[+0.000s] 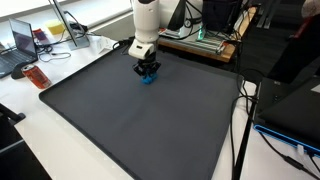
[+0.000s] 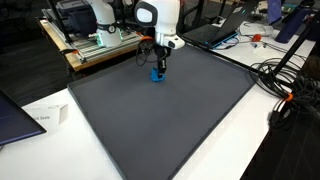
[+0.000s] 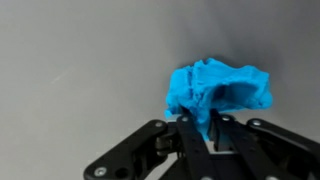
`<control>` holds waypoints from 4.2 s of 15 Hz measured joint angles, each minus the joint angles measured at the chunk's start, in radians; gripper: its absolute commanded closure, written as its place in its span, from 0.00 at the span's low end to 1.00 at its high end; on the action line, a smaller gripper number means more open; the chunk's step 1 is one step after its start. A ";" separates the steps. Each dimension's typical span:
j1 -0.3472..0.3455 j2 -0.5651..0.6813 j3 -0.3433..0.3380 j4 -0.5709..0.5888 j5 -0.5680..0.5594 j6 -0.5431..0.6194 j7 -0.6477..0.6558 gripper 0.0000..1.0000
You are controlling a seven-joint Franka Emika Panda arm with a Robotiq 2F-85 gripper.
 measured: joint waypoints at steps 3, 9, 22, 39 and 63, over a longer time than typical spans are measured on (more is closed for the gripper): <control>-0.010 -0.024 0.001 0.008 0.017 -0.064 0.018 0.99; -0.097 -0.156 0.056 0.011 0.290 -0.208 -0.085 0.99; -0.083 -0.471 0.010 0.049 0.513 -0.409 0.147 0.99; -0.018 -0.646 0.018 0.339 0.453 -0.738 0.557 0.99; -0.018 -0.563 0.066 0.582 0.259 -1.017 0.831 0.00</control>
